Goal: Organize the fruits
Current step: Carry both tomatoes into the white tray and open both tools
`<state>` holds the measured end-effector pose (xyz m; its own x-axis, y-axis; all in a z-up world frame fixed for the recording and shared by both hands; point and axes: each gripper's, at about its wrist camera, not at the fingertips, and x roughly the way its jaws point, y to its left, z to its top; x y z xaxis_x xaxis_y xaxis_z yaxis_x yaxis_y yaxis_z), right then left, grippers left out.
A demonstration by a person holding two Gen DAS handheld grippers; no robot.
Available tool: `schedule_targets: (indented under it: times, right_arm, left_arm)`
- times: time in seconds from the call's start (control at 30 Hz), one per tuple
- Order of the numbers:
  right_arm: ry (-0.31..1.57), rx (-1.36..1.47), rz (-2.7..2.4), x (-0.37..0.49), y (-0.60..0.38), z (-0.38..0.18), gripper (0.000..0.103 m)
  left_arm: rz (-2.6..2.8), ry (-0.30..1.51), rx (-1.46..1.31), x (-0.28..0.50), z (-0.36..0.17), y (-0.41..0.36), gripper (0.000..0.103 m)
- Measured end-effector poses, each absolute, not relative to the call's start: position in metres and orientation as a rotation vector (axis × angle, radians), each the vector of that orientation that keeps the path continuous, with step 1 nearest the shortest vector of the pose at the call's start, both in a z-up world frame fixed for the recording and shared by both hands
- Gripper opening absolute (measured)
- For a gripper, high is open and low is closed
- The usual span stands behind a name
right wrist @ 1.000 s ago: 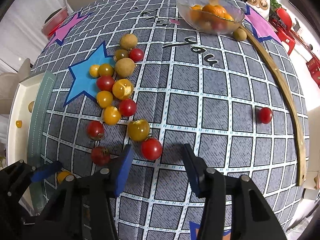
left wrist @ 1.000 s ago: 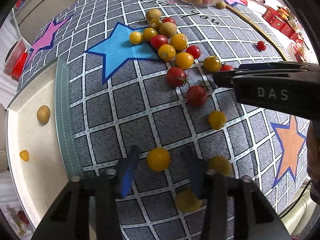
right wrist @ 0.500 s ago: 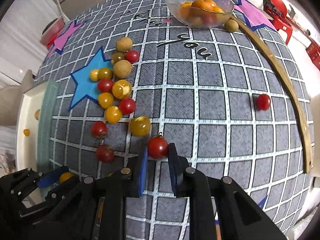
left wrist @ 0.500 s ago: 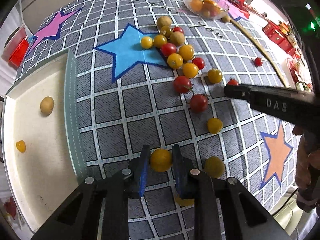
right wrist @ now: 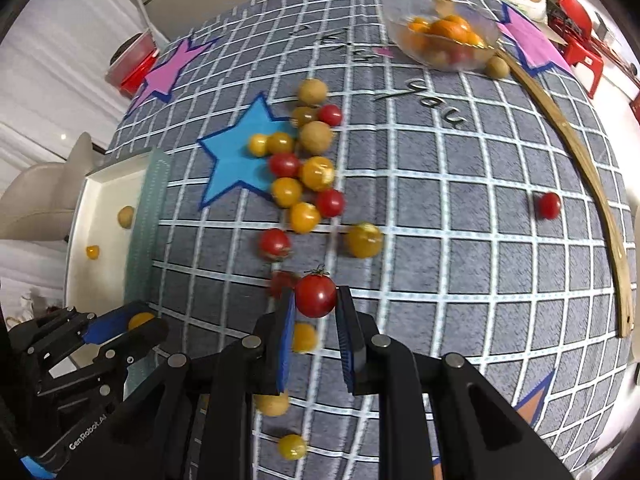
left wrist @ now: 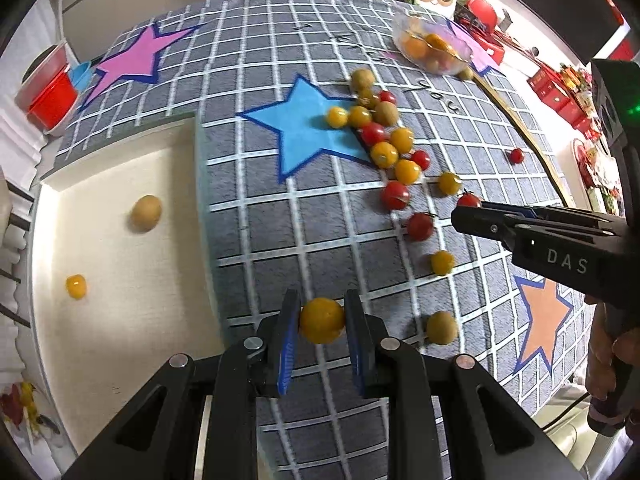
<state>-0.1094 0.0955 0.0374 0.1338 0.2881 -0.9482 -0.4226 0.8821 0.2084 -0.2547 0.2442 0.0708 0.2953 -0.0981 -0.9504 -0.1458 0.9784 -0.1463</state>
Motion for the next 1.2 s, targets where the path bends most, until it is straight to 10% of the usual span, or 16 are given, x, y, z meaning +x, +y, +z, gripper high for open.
schedule_targets:
  times: [1.2]
  right_arm:
    - [1.395, -0.318, 0.842, -0.163, 0.314, 0.014, 0.021]
  left_arm:
    - [0.402, 1.261, -0.36, -0.324, 0.027, 0.413, 0.024]
